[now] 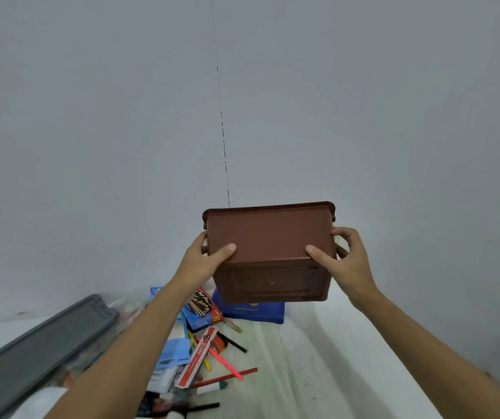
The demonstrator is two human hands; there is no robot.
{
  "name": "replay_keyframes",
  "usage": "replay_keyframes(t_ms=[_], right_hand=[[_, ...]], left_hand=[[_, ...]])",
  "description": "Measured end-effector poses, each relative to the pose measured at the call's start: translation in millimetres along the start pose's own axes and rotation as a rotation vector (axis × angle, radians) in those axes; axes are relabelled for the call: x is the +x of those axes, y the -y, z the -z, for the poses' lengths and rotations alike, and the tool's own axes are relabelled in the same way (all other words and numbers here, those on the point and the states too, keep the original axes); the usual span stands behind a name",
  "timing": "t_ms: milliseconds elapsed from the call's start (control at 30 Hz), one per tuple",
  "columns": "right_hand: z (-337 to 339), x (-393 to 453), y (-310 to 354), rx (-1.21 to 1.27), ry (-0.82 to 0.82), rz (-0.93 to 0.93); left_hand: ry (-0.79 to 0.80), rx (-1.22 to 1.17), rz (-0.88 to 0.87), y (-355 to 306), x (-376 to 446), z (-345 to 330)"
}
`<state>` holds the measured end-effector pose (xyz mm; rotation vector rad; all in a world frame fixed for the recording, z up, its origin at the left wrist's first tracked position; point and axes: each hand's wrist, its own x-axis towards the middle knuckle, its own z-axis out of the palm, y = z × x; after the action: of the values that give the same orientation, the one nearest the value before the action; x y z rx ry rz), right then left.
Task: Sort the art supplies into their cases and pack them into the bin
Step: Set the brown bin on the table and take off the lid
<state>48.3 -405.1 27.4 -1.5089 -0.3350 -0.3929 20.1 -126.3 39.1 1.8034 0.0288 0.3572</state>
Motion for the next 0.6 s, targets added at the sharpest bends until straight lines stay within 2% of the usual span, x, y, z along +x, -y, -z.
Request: replay_keyframes(t_ms=[100,200,433,600], right_hand=[[21.7,-5.2,-14.1,-0.028,0.021,-0.032],[47.2,-15.6,-32.0,-0.073,0.051,-0.101],[121.4,-23.8,-58.3,-0.047,0.042,-0.215],[166.9,-42.6,-89.7,-0.041,0.120,-0.145]], left_hand=[[0.066,-0.045,-0.024,19.6,-9.8,-11.4],[0.065,-0.108,0.010,37.0,-20.2,-27.6],[0.168,-0.045,-0.061,52.4,-44.3,-96.0],[0.057,-0.102,-0.037,81.1,-84.1,-140.3]])
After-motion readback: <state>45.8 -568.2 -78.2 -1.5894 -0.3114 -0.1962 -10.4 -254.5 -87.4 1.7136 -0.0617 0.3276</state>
